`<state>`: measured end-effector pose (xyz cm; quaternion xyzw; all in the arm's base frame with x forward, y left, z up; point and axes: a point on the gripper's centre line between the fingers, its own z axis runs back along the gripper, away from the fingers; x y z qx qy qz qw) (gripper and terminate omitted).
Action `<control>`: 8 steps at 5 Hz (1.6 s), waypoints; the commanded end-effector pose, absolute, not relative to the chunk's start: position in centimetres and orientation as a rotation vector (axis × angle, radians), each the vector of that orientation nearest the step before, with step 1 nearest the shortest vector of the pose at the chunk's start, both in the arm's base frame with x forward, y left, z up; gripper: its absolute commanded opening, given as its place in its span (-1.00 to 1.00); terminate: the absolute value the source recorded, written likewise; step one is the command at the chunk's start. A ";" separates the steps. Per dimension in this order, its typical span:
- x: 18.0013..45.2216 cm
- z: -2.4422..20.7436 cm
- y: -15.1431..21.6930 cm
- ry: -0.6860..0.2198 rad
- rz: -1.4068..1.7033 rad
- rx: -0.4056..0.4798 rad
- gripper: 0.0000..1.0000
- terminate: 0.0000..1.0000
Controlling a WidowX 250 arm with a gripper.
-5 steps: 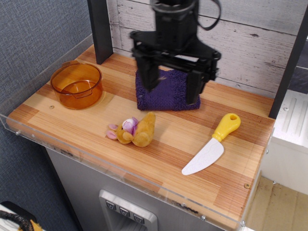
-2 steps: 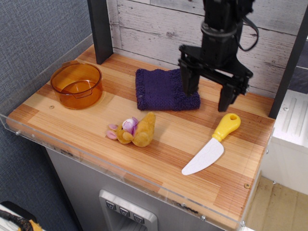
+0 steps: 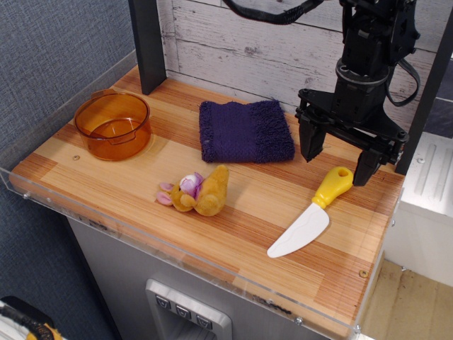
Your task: Put the yellow knife on the purple rag.
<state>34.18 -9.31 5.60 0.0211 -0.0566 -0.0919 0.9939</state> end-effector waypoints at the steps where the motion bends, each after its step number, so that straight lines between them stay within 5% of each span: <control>1: 35.4 5.9 -10.1 -0.143 -0.182 0.052 1.00 -1.00; 5: 35.3 1.6 -9.3 -0.057 -0.151 0.078 1.00 -1.00; 6: 35.0 1.2 -9.3 -0.082 -0.148 0.066 -1.00 -1.00; 8: 34.8 2.1 -9.3 -0.110 -0.157 0.024 -1.00 -1.00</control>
